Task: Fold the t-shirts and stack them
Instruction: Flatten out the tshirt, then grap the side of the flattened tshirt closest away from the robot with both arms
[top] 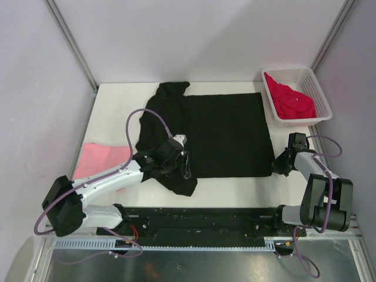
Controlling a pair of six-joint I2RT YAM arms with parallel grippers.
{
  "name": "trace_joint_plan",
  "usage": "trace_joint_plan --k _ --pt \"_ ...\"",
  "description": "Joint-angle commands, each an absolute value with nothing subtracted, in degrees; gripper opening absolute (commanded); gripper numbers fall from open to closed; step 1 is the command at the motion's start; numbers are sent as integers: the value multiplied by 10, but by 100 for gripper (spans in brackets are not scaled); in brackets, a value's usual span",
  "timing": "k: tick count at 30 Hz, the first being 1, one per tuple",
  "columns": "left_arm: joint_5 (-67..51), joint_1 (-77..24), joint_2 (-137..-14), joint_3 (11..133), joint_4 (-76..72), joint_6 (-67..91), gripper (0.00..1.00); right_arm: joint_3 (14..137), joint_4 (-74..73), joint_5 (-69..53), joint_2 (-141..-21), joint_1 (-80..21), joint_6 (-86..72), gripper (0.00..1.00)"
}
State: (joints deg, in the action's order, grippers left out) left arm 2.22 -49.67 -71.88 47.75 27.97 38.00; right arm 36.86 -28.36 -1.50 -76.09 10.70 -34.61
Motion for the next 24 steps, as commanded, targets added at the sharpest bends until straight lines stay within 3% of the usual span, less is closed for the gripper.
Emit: trace_joint_plan --k 1,3,8,12,17,24 --pt "-14 -489 -691 464 284 380 52 381 -275 -1 -766 104 -336 0" --pt "-6 -488 -666 446 284 392 51 381 -275 -2 -766 103 -336 0" --pt "62 -482 -597 379 302 463 36 381 -272 -2 -767 98 -338 0" --pt "86 -478 -565 329 304 528 33 381 -269 0 -773 91 -341 0" --pt "98 -478 -565 305 305 570 35 381 -268 0 -777 85 -343 0" --pt "103 -478 -604 303 279 577 48 381 -265 0 -781 83 -343 0"
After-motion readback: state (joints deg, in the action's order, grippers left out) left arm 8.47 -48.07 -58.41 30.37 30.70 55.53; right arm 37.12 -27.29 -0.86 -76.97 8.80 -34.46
